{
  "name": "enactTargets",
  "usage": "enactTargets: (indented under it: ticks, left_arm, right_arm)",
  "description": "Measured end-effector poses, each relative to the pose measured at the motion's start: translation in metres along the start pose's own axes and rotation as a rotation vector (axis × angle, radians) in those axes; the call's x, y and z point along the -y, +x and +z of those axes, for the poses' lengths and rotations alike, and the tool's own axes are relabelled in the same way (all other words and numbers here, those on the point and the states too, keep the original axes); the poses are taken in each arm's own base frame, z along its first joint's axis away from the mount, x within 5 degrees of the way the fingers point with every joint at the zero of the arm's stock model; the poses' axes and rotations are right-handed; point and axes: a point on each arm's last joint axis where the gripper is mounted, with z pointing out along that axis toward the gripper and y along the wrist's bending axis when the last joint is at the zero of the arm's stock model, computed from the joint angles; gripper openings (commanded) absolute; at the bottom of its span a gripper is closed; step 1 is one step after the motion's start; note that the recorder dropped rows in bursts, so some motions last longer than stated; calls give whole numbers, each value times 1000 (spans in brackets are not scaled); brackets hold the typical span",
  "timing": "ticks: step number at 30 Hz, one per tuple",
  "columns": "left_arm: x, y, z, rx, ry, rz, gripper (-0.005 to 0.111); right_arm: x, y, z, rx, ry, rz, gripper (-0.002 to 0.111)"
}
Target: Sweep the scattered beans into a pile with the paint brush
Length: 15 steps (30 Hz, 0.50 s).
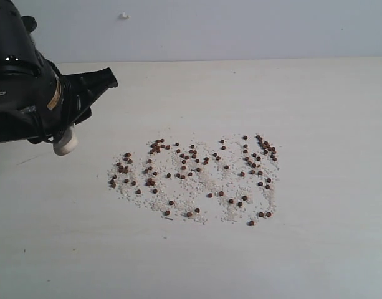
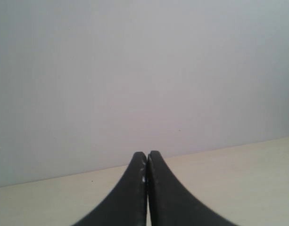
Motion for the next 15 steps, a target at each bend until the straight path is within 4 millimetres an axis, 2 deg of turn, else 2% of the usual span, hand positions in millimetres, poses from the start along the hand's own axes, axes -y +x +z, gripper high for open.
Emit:
enactTargets:
  ticks: [6, 15]
  left_arm:
    - [3, 0, 0, 3, 33, 74, 0]
    - [3, 0, 0, 5, 33, 85, 0]
  right_arm:
    - [0, 0, 0, 0, 0, 0, 0]
    - [0, 0, 0, 0, 0, 0, 0]
